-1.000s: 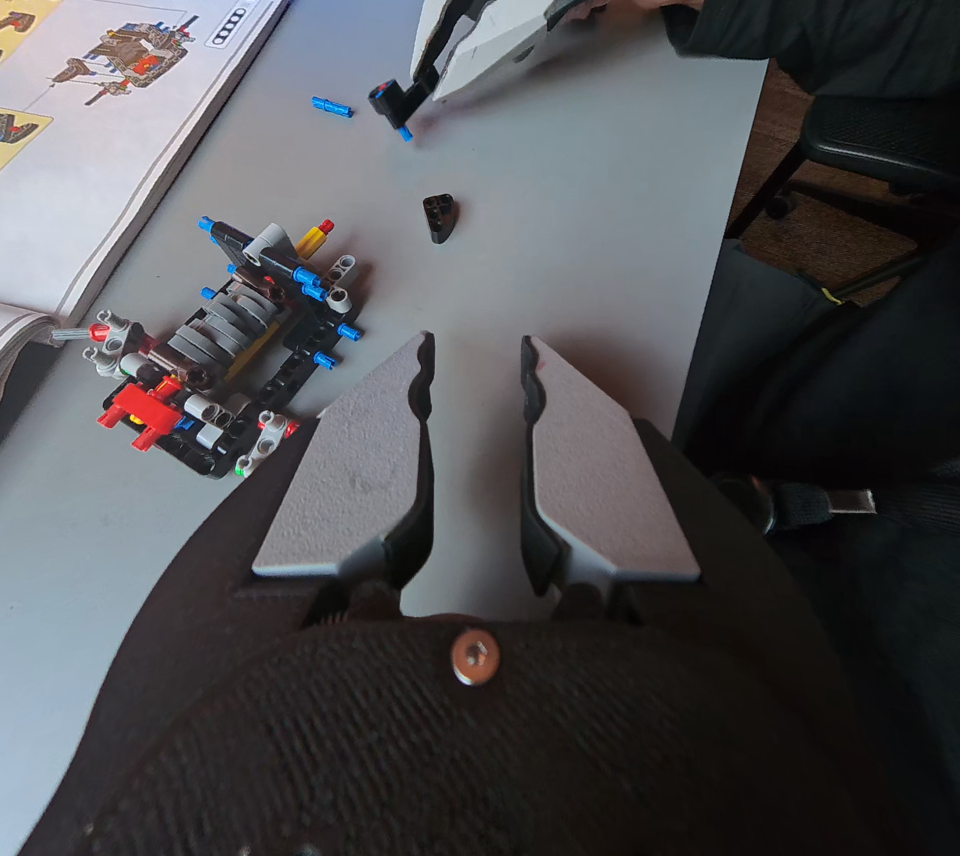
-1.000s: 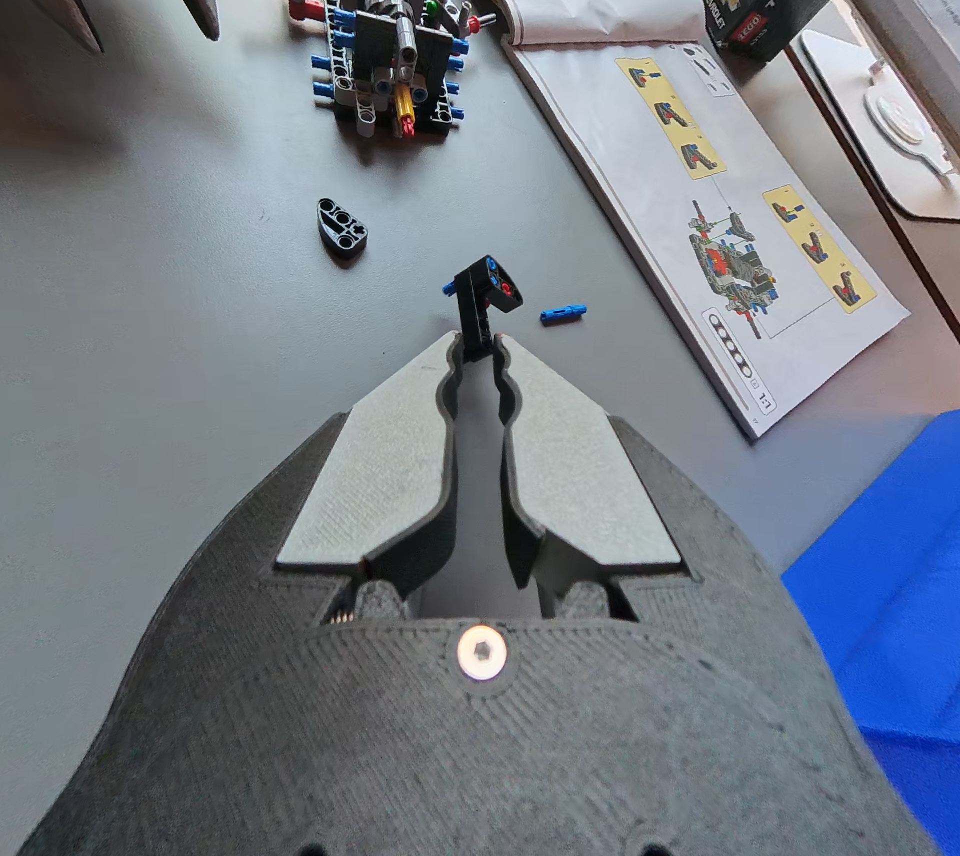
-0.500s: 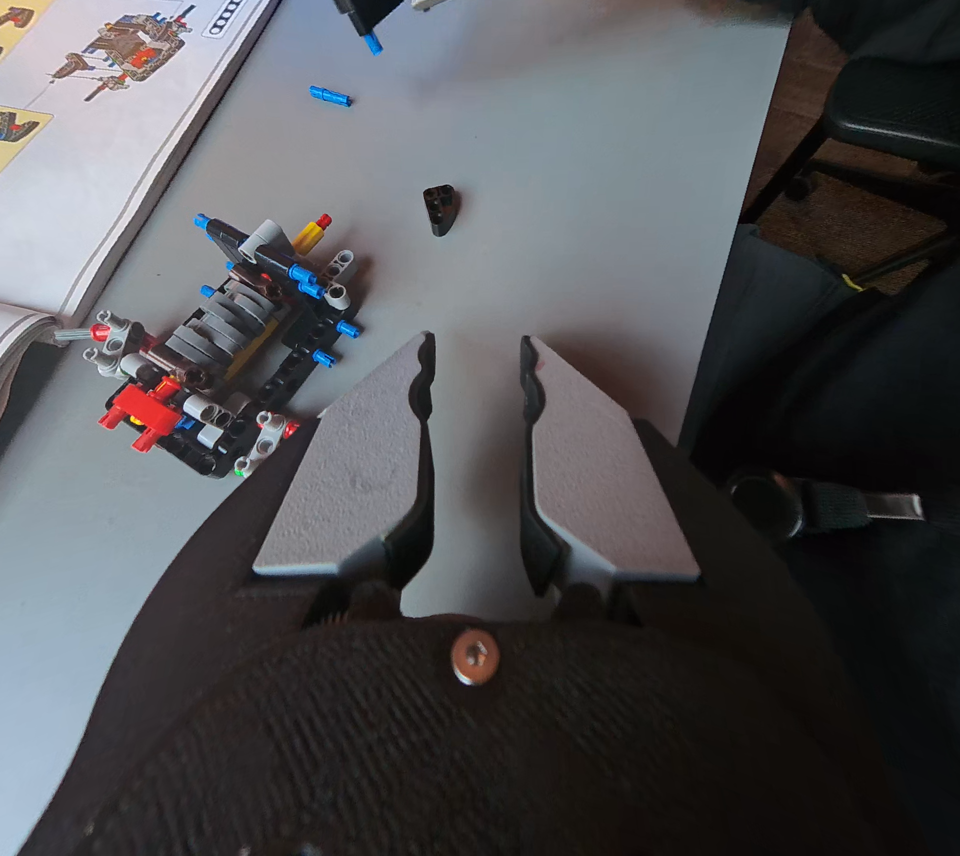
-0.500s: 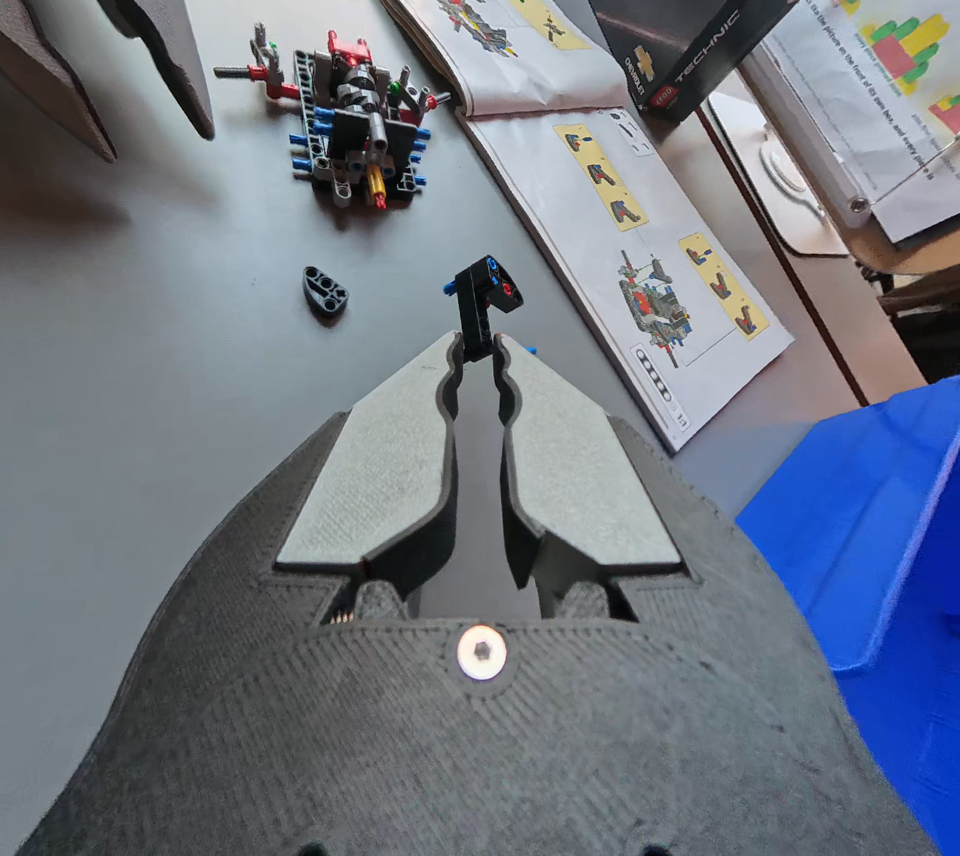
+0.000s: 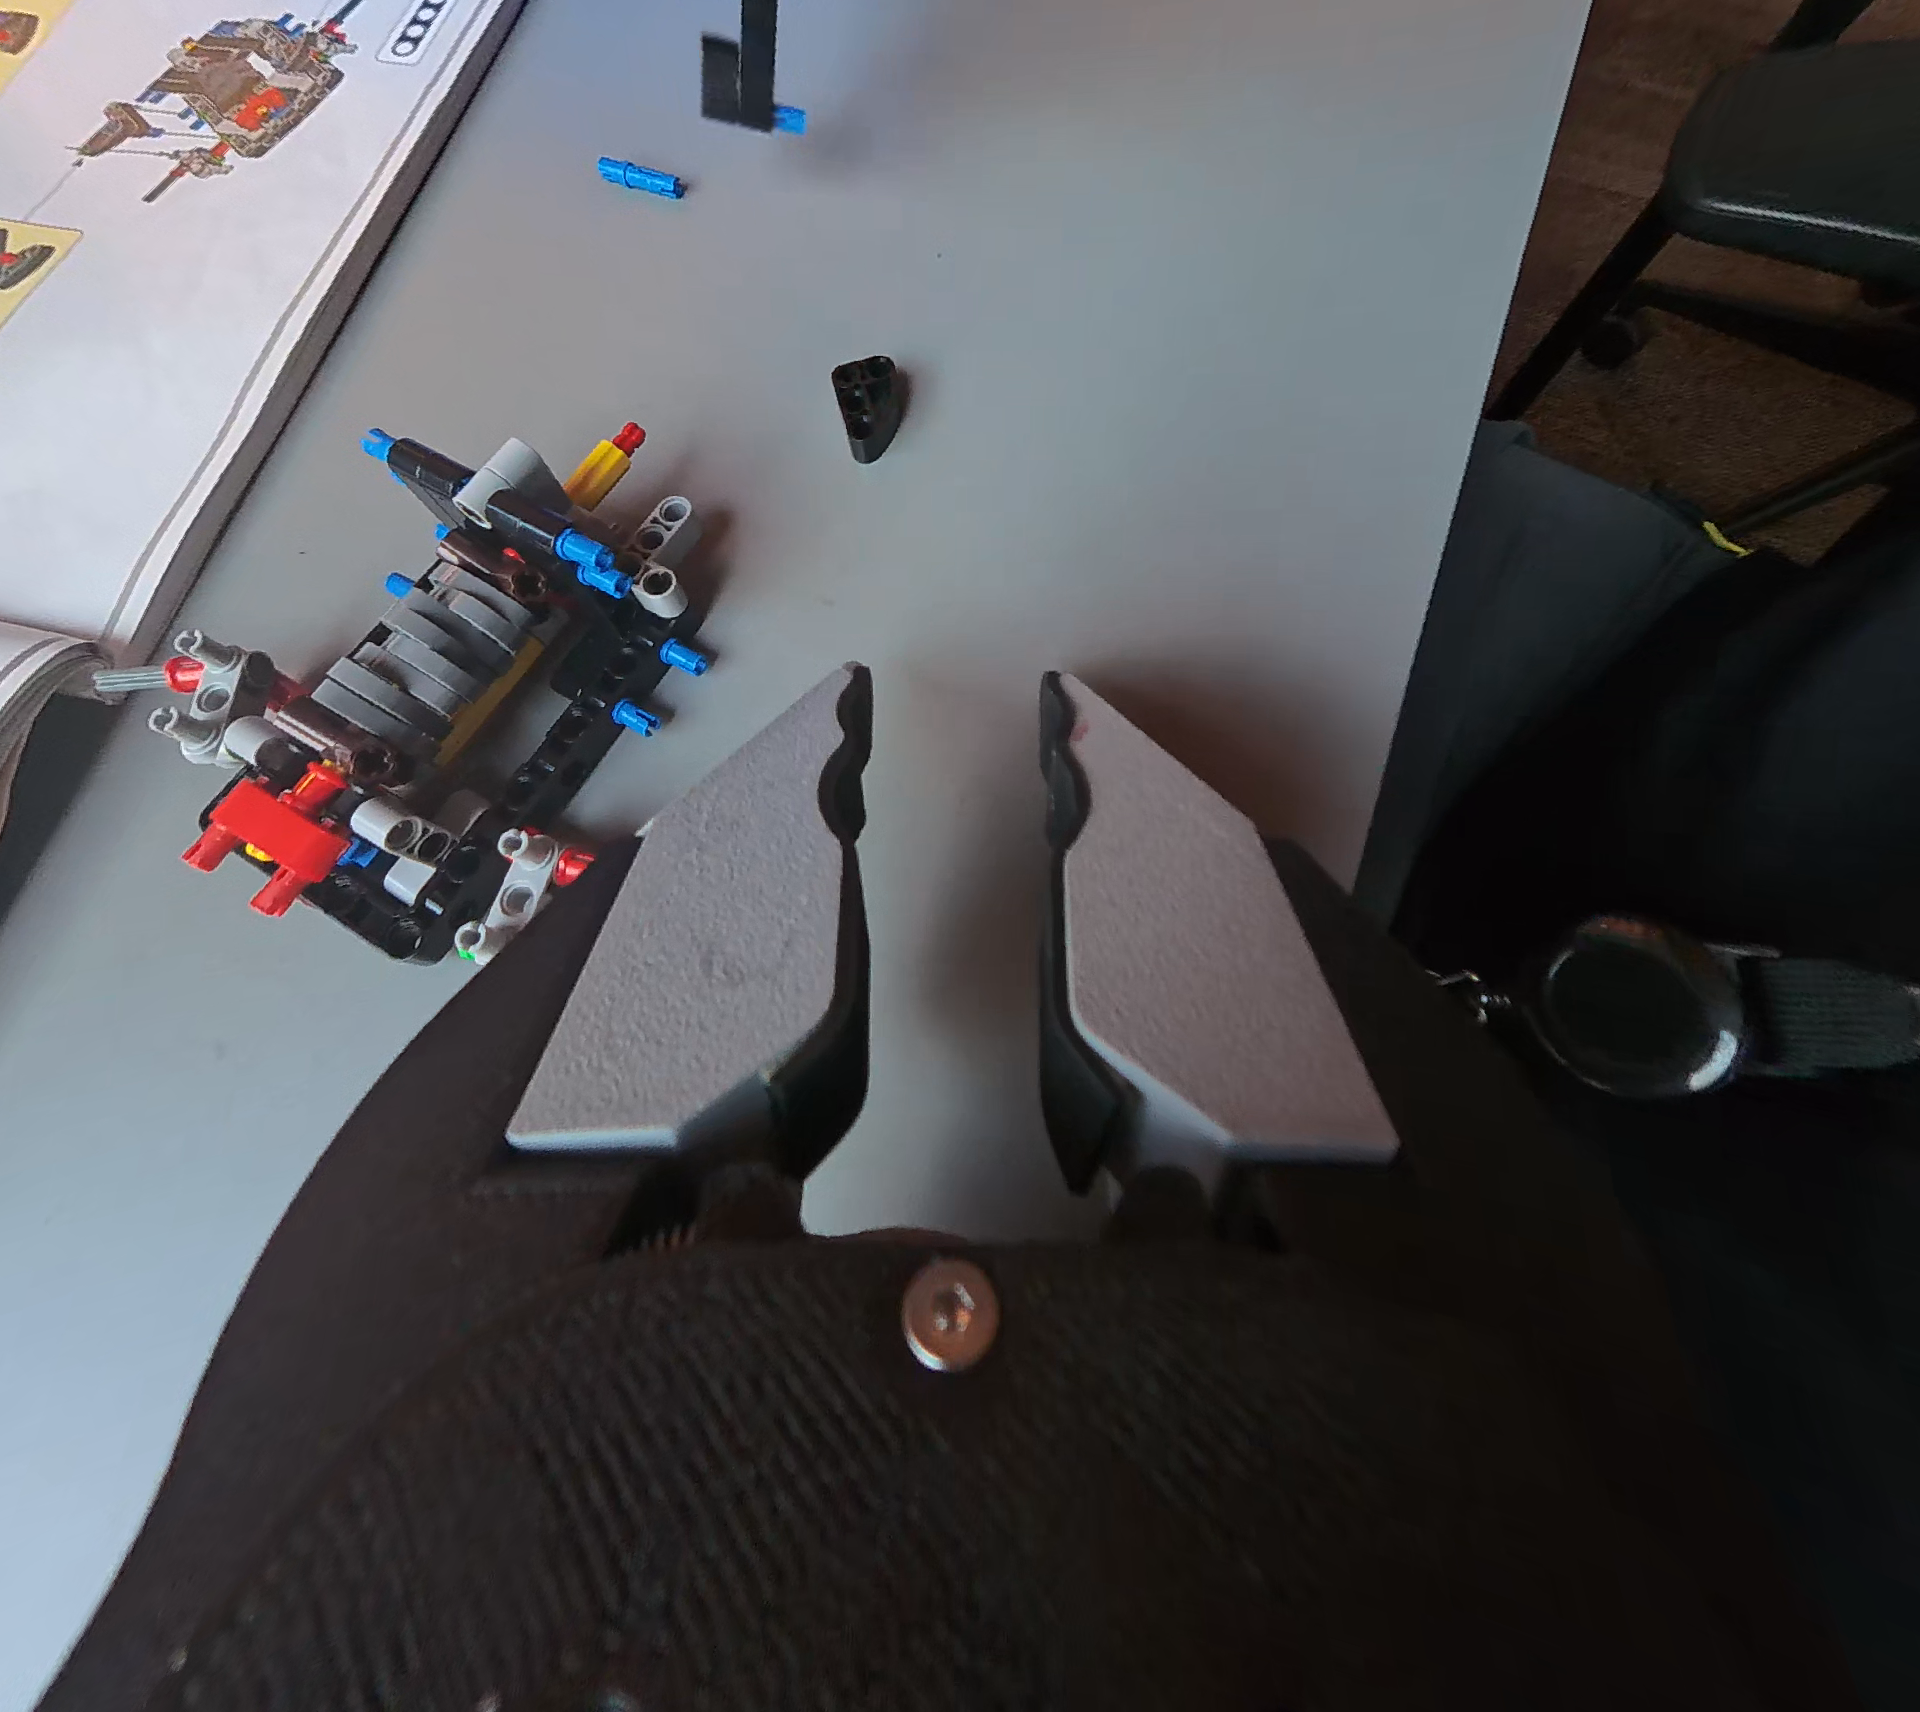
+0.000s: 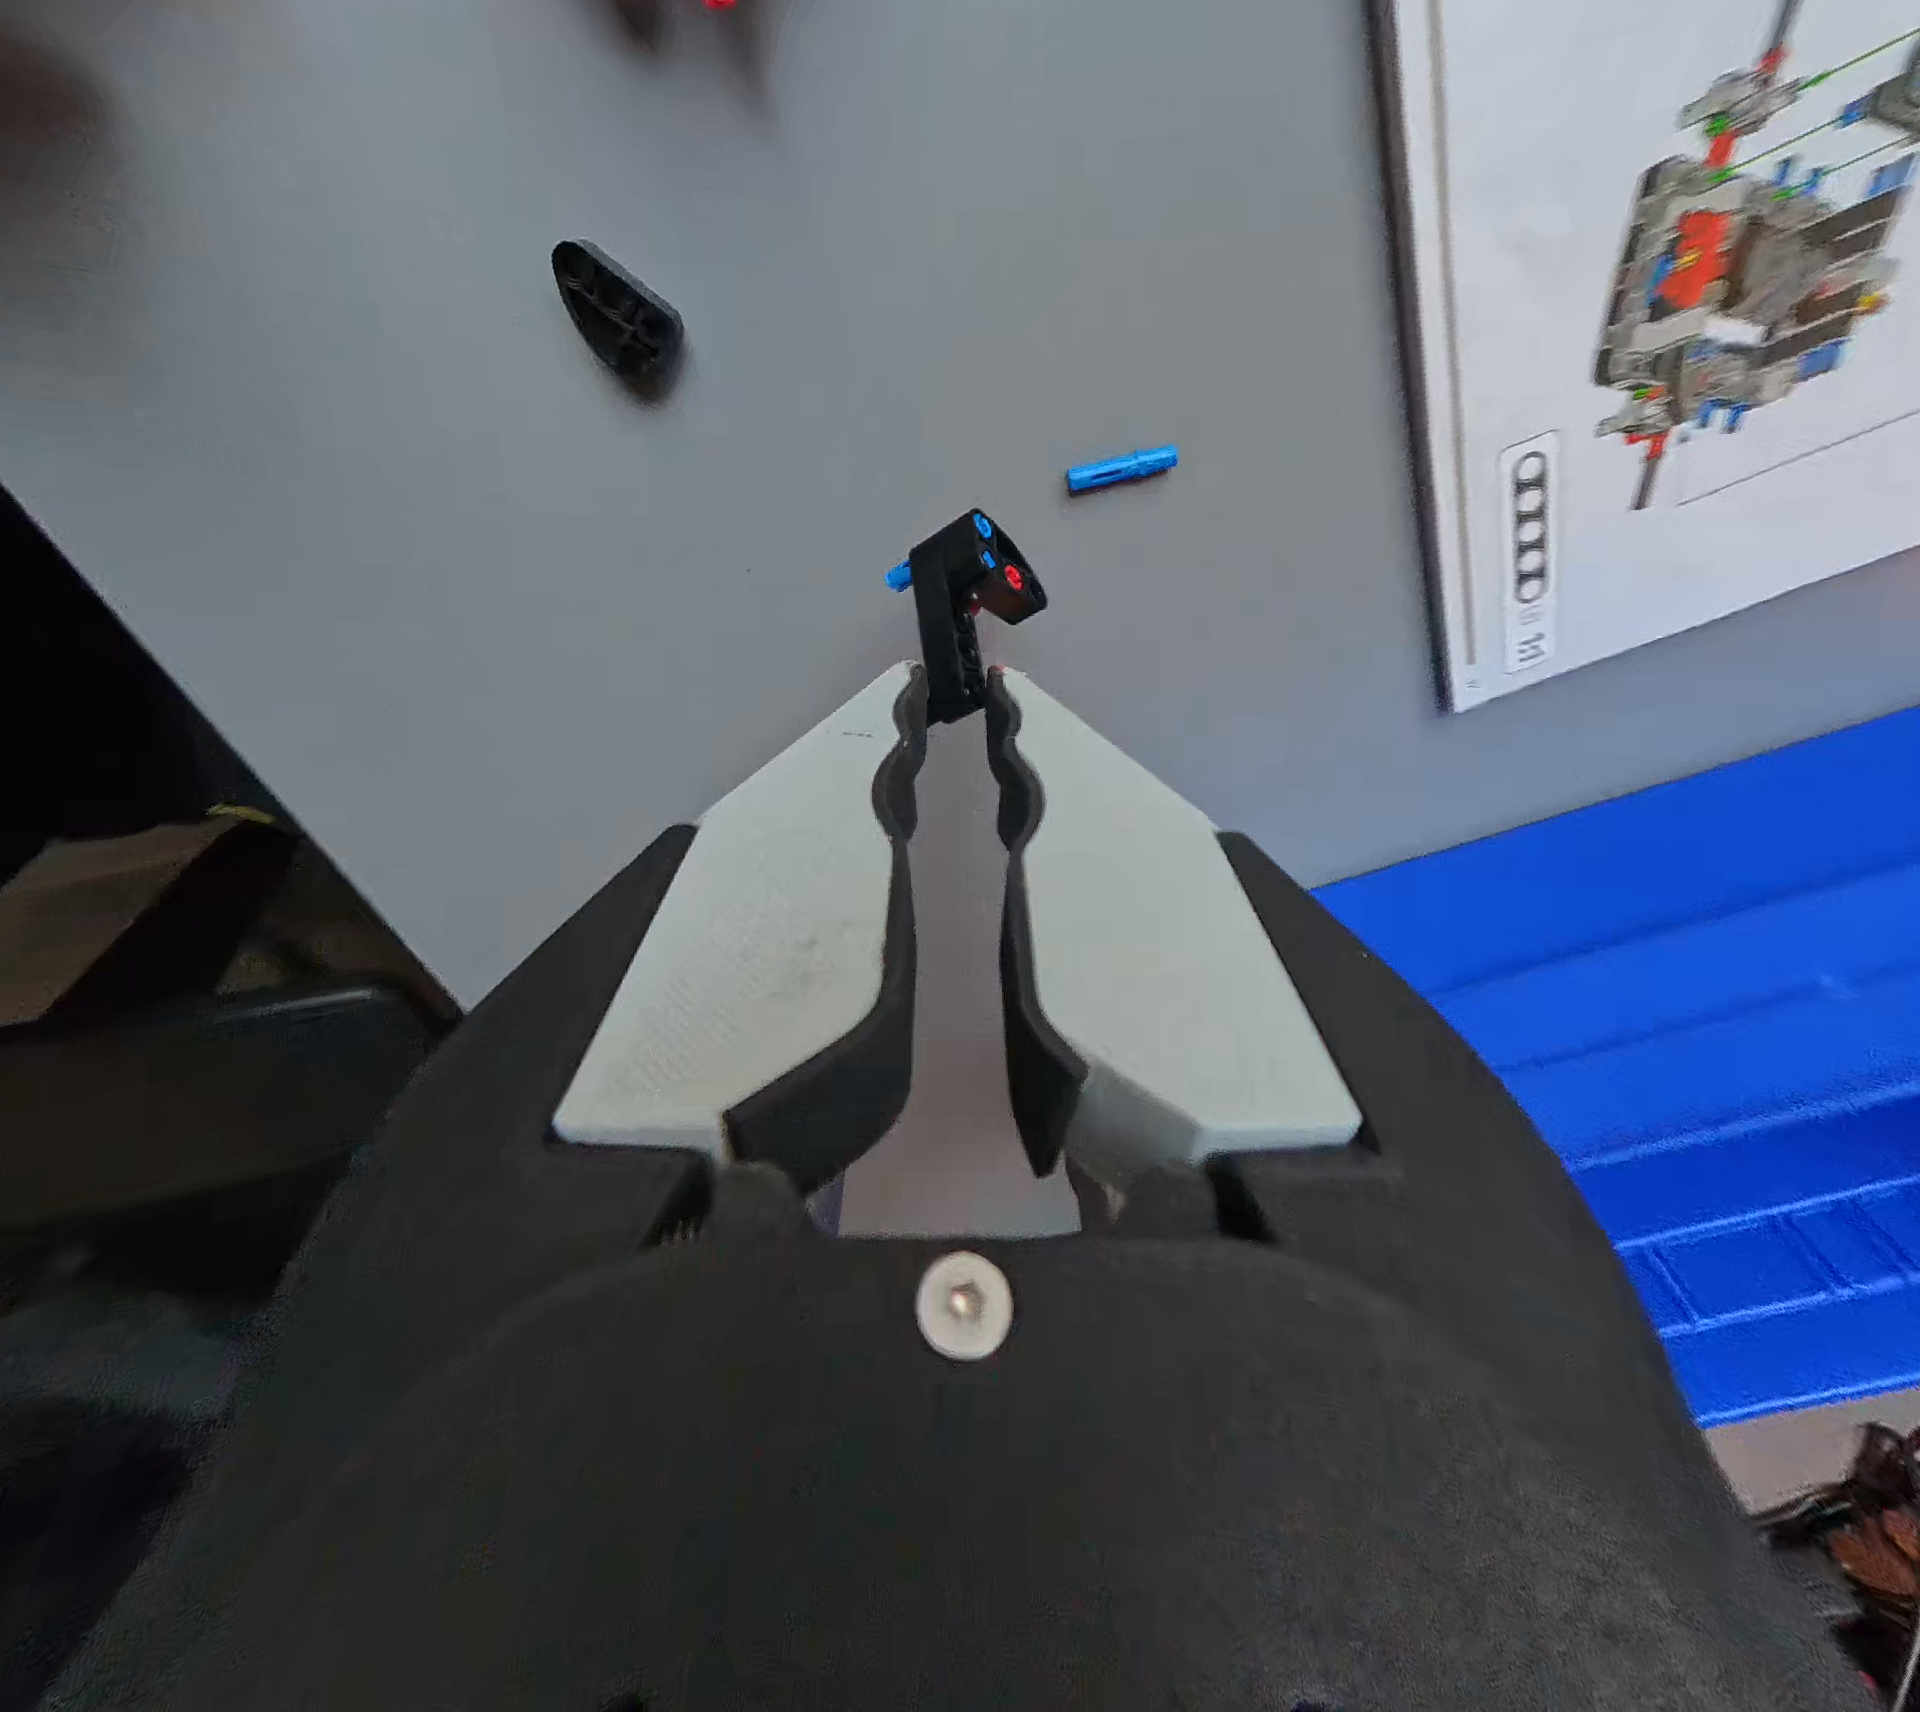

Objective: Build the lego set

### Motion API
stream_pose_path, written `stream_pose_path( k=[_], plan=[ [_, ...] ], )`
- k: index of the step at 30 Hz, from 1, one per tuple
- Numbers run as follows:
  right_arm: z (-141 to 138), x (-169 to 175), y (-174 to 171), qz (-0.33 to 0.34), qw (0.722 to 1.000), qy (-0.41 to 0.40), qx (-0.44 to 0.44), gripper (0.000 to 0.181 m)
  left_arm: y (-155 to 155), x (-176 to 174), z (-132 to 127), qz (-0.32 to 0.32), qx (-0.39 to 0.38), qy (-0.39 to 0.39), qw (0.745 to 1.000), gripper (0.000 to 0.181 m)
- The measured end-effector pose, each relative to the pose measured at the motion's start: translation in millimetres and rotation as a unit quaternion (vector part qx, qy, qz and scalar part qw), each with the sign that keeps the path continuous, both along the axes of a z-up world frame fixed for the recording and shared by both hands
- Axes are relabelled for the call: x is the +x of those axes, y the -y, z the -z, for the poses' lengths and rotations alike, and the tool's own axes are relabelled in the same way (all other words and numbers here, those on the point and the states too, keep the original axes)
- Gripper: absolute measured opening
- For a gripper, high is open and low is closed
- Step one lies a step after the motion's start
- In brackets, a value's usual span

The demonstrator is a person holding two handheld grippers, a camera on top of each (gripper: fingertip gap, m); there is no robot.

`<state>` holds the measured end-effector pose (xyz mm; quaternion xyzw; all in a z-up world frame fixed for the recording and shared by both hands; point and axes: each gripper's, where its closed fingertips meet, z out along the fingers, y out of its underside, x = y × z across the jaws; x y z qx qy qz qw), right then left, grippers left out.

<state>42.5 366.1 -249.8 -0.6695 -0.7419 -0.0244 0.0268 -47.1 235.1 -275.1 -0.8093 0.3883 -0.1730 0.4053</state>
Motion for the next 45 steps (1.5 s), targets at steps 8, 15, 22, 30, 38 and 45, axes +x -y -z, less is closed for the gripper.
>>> stream_pose_path(
  k=[8, 15, 22, 30, 38, 45],
  plan=[
    [7, -15, 12, 0.103, 0.978, 0.066, -0.170, 0.008, 2, 1, -3, 0.004, 0.025, -0.010, 1.000, 0.029],
    [6, -23, 6, 0.123, 0.969, 0.054, -0.205, 0.008, 3, 3, 0, 0.012, 0.031, -0.024, 0.999, 0.029],
    [4, -33, 10, 0.119, 0.961, -0.012, -0.248, 0.008, 3, 3, 0, 0.012, 0.032, -0.026, 0.999, 0.029],
    [-2, -52, 4, 0.063, 0.953, -0.188, -0.230, 0.008, 3, 2, 0, 0.009, 0.027, -0.022, 0.999, 0.029],
    [0, -71, -7, -0.058, 0.920, -0.385, -0.031, 0.008, 2, 2, 4, 0.007, 0.021, -0.030, 0.999, 0.030],
    [27, -72, -12, -0.128, 0.912, -0.379, 0.093, 0.008, 1, 1, 5, 0.004, 0.021, -0.037, 0.999, 0.029]
  ],
)
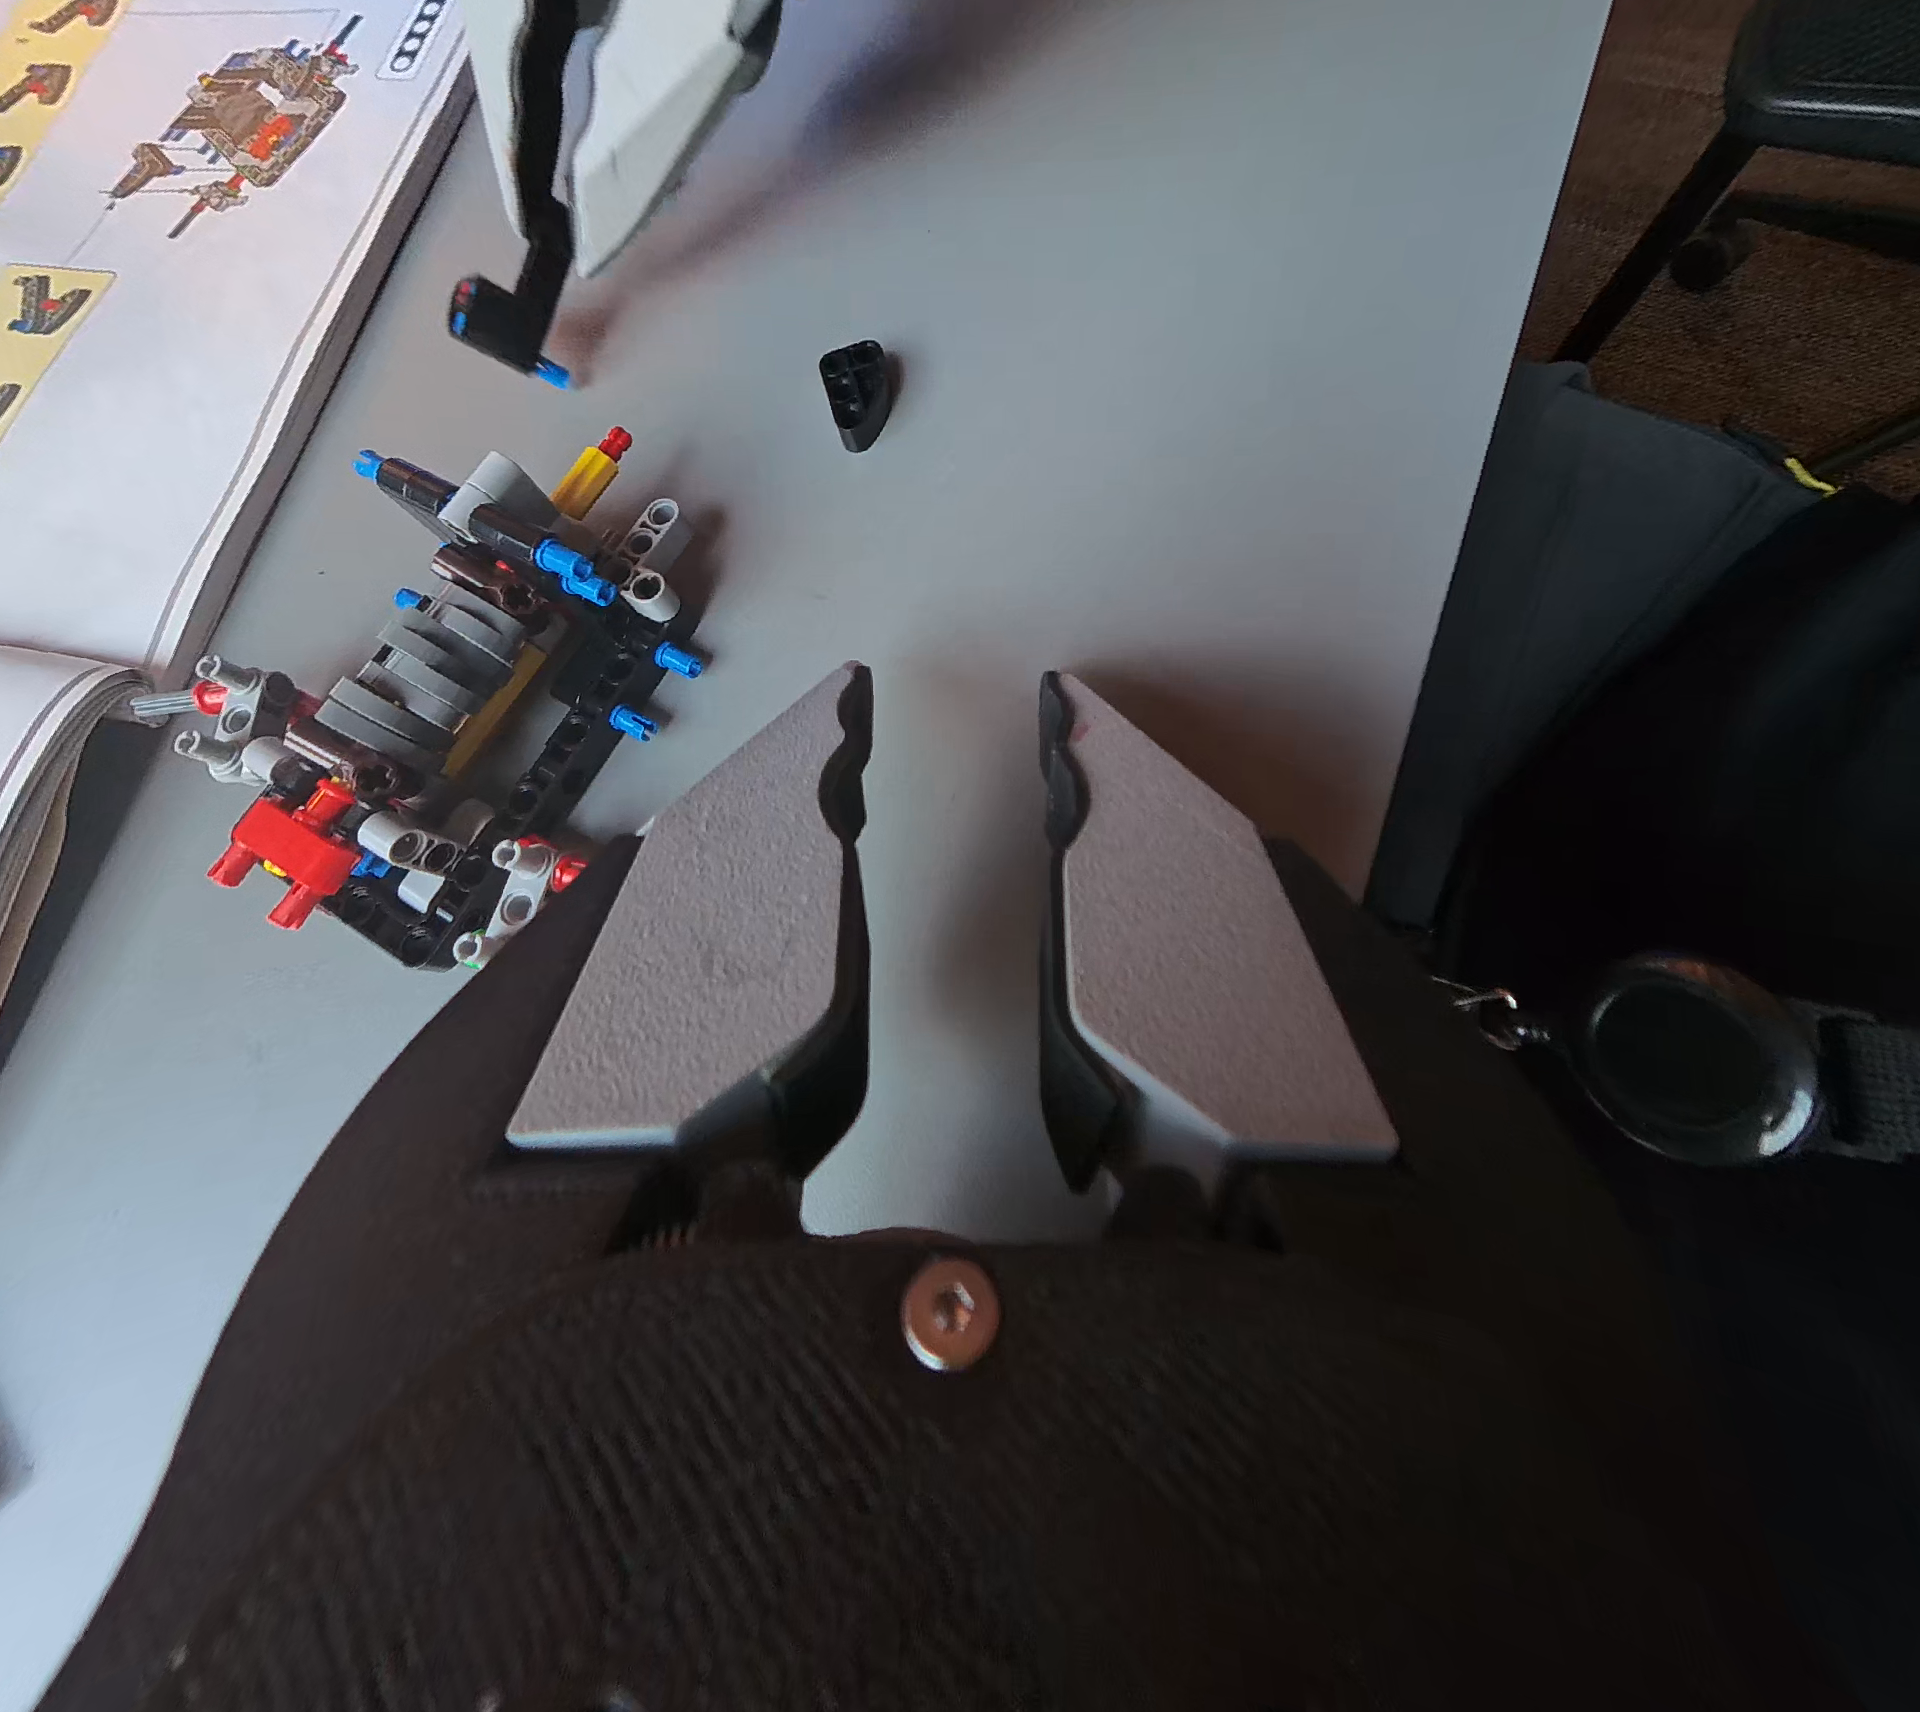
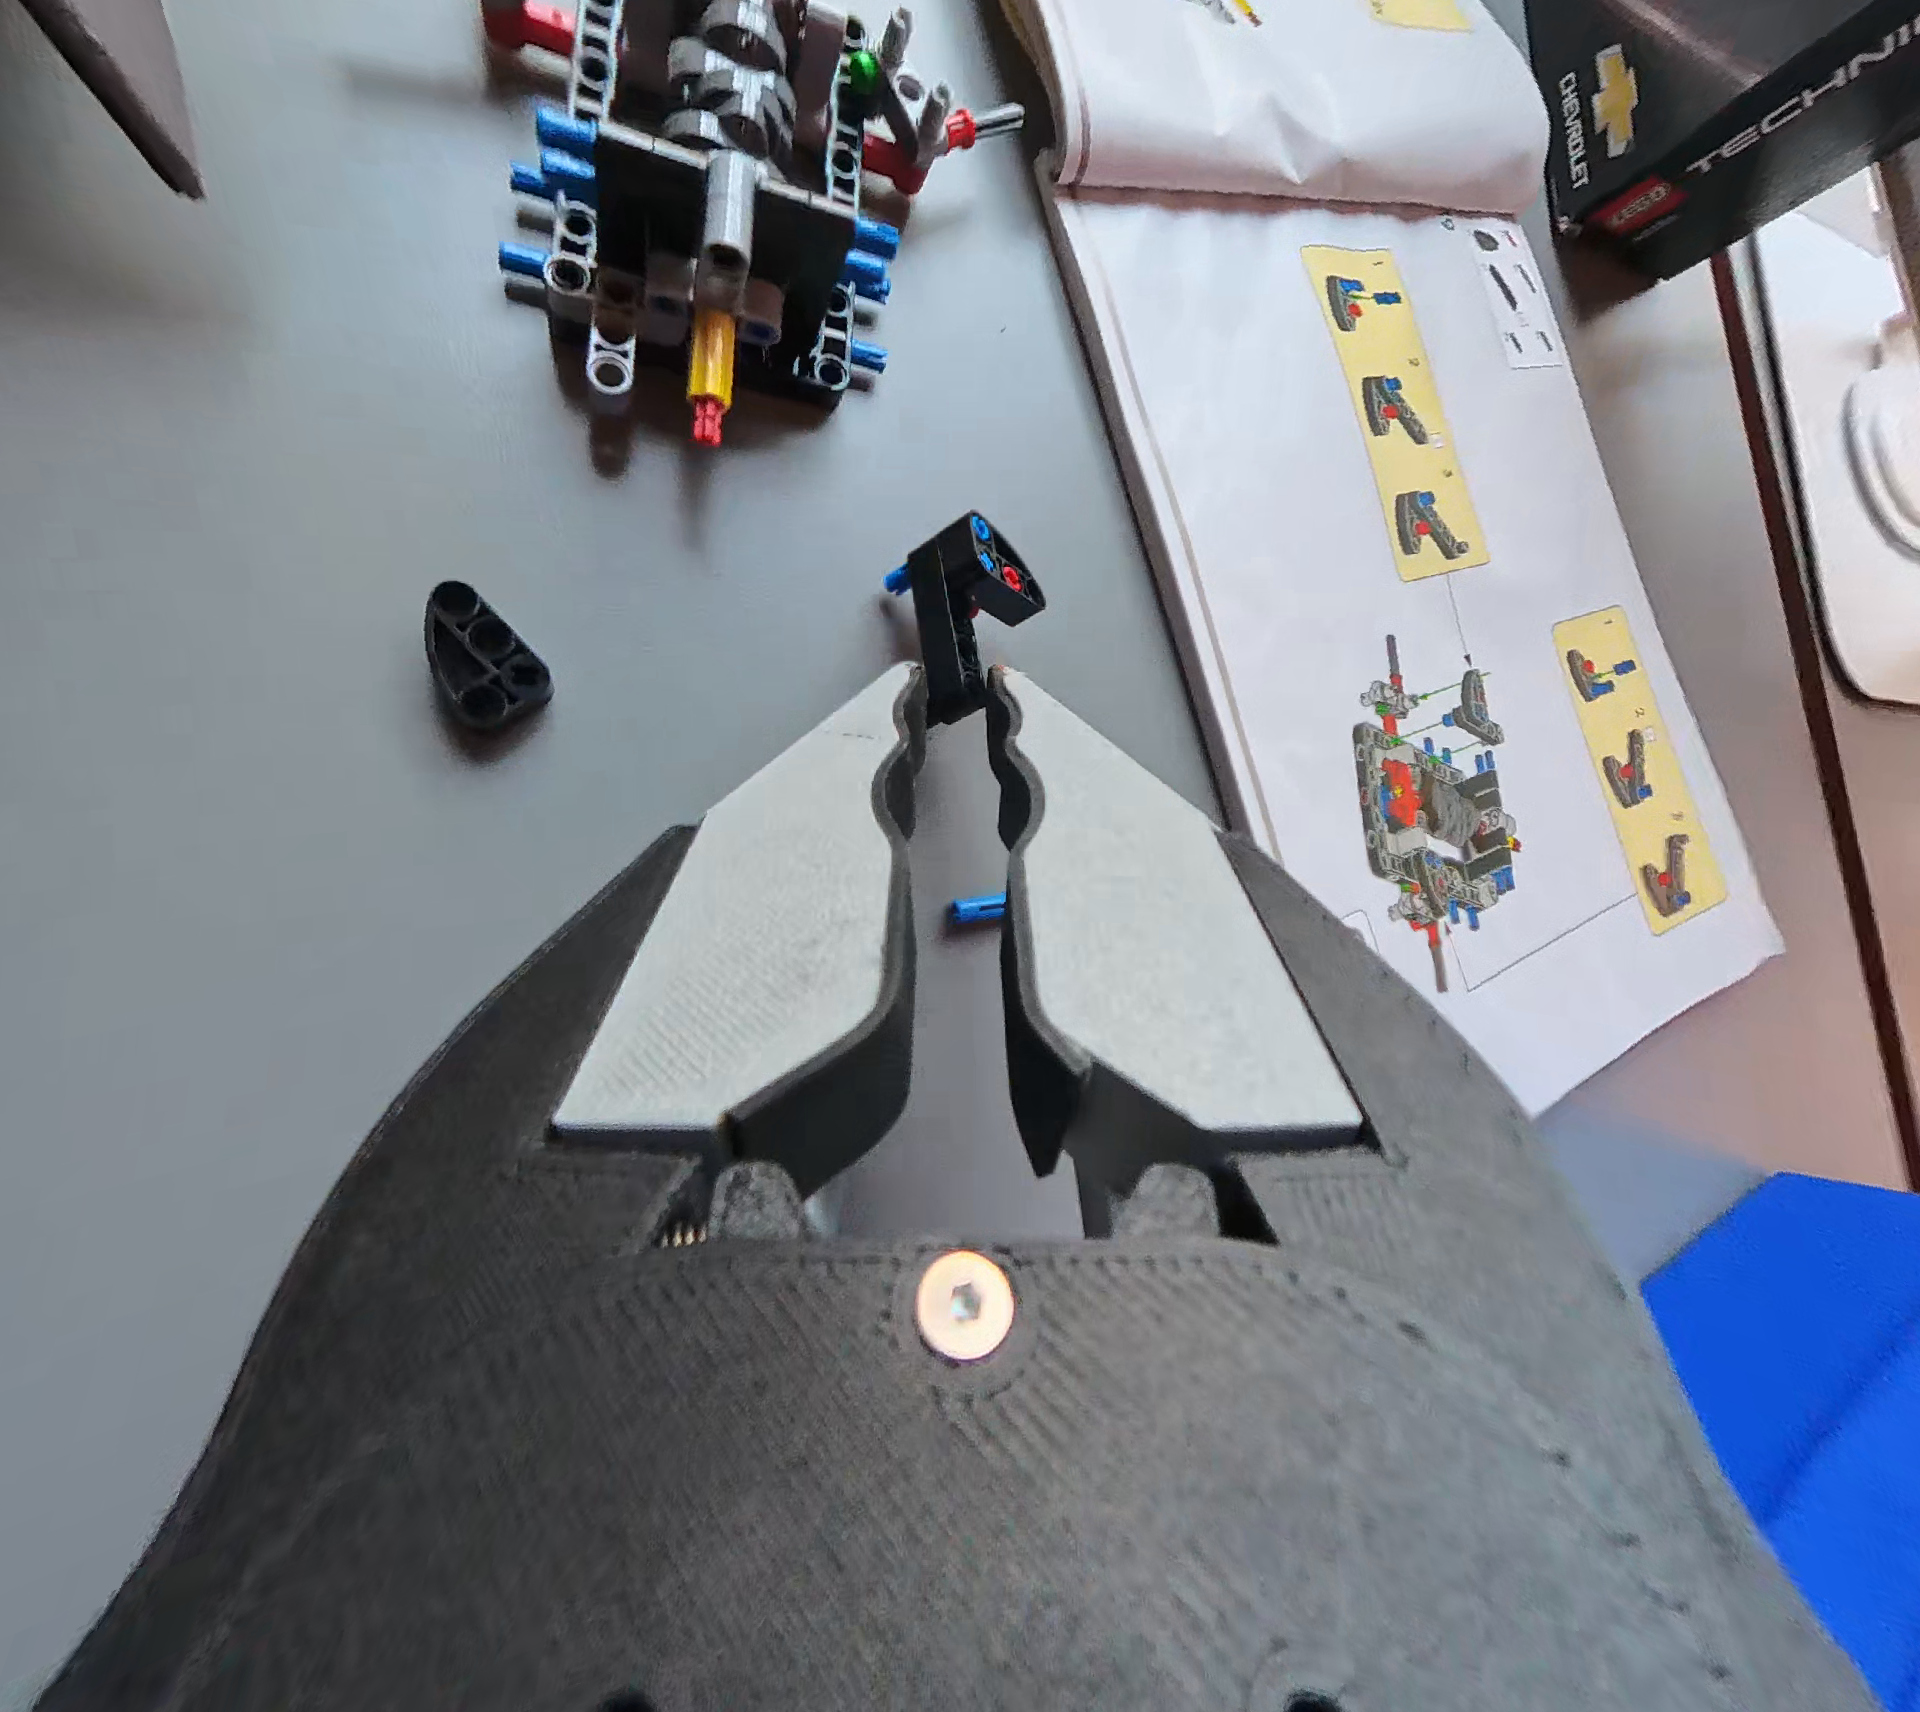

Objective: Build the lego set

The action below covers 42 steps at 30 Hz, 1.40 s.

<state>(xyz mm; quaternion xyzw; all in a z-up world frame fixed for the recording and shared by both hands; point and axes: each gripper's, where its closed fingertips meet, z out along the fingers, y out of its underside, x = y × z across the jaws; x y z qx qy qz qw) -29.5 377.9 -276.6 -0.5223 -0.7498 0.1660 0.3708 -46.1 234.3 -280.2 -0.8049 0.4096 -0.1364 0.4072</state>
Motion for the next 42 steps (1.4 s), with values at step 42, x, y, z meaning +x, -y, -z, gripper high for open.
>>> stream_pose_path(
  k=[42],
  plan=[
    [-83, 15, 96, -0.036, 0.859, 0.137, -0.492, 0.007, -62, 19, -70, 0.015, 0.282, -0.128, 0.951, 0.018]
  ],
)
